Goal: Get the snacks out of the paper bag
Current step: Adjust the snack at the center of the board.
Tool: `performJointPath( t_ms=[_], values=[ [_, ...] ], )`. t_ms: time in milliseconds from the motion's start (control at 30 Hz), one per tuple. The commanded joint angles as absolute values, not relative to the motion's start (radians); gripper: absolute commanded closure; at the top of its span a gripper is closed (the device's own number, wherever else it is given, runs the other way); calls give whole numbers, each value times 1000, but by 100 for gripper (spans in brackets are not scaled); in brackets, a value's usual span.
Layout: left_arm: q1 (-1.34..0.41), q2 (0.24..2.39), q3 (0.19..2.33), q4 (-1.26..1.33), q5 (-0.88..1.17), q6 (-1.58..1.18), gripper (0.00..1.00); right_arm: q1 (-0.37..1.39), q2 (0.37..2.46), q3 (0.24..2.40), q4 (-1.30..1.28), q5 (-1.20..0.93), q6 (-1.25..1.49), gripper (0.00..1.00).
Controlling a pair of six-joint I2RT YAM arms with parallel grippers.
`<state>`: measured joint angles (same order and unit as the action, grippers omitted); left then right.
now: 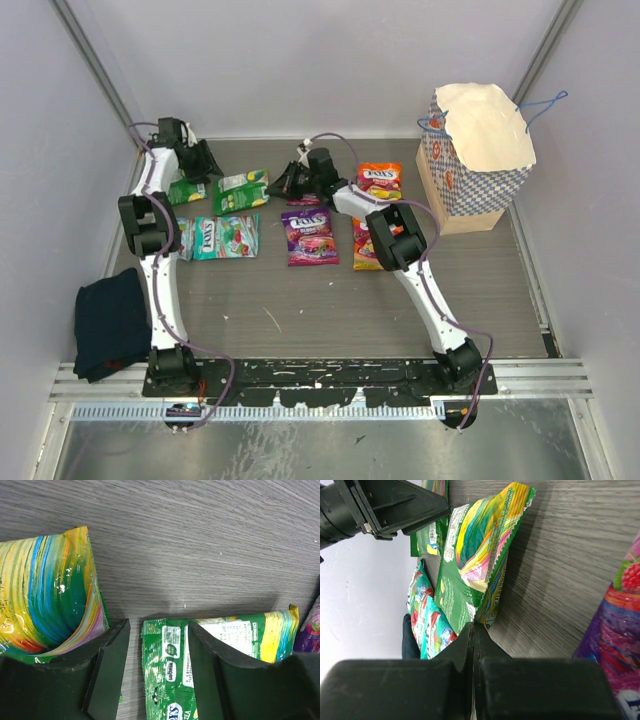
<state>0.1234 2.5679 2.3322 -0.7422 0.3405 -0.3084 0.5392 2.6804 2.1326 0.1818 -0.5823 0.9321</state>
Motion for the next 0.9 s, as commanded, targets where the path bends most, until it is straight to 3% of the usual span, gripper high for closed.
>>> performJointPath(
  t_ms=[0,233,600,867],
  values=[
    [108,2548,2243,-836,363,-329,48,540,2642,2181,231,-603,978,99],
    [89,2507,2152,-776,399,-375,47,574,2693,2340,-29,-527,829,99],
    [89,2498,2094,-693,544,-452,49,588,2763,2429,-214,-452,727,100],
    [106,2446,1966,-475,732,-622,62,598,2760,2426,-298,-385,661,99]
  ],
)
